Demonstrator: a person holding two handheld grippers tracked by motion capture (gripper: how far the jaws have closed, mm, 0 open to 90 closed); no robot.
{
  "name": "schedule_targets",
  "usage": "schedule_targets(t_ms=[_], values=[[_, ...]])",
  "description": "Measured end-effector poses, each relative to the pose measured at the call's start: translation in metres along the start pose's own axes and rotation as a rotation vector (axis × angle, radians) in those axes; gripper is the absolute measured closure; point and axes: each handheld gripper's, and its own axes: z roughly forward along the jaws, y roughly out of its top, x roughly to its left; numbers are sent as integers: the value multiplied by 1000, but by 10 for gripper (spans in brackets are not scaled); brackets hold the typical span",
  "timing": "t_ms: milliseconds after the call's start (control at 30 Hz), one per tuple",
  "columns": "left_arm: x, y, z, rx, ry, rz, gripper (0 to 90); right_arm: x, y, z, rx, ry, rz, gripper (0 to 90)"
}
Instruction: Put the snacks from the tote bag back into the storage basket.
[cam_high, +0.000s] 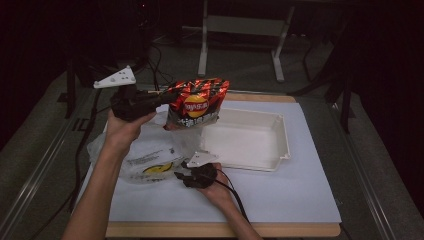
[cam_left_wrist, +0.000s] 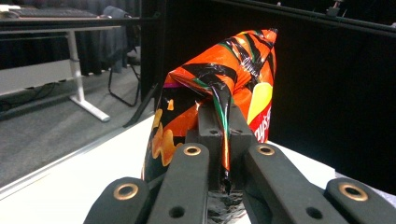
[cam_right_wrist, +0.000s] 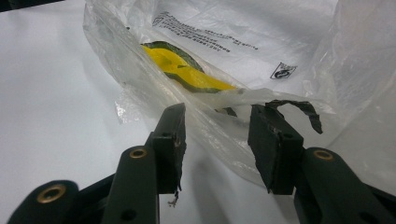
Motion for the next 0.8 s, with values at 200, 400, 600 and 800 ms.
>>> schedule_targets(t_ms=[200,400,600,800], values=[[6,2,12,0,-15,-24,894,0,-1,-2,-20,-4,1,563],[10,2,21,0,-16,-31,894,0,-1,-3,-35,-6,-2,565],[15,0,29,16,-8,-35,893,1,-2,-4,-43,-11,-6,567],[20,-2,37,11,-2,-39,893,2,-2,-3,-41,-15,-11,568]])
